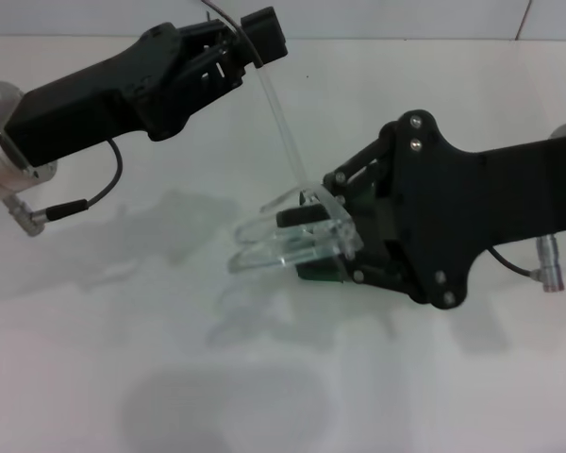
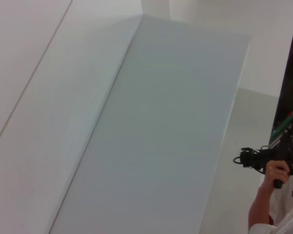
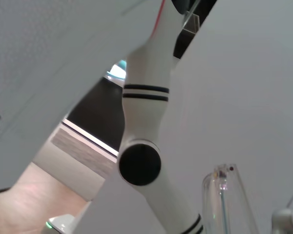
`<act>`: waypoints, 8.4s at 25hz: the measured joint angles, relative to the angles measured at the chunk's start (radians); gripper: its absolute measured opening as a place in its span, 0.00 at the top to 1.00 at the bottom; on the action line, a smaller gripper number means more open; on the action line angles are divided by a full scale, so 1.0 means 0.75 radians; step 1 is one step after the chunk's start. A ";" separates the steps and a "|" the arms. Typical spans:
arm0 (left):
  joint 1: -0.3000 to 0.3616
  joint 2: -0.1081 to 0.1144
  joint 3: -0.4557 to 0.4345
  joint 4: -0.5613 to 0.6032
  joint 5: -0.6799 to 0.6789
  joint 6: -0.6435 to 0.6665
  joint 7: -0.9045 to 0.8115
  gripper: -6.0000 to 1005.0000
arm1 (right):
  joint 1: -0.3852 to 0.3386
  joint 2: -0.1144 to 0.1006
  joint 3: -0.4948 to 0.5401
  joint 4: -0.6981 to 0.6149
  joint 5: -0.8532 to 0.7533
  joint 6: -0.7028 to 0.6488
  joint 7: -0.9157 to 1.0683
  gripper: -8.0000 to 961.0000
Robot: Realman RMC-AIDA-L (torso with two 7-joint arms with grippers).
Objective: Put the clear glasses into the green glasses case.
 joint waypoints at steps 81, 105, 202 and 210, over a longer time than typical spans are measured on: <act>0.019 -0.001 0.049 -0.042 -0.044 0.115 0.093 0.86 | 0.094 0.000 -0.023 0.263 0.136 0.136 -0.102 0.87; 0.081 0.045 -0.106 -0.067 -0.047 0.120 0.129 0.86 | 0.062 -0.006 -0.023 0.241 0.126 0.140 -0.059 0.87; 0.384 0.035 -0.519 -0.126 0.179 0.158 0.342 0.86 | 0.868 0.002 -0.317 0.354 -1.534 0.414 1.863 0.87; 0.384 0.034 -0.519 -0.134 0.178 0.158 0.352 0.86 | 0.871 0.002 -0.320 0.354 -1.517 0.397 1.862 0.87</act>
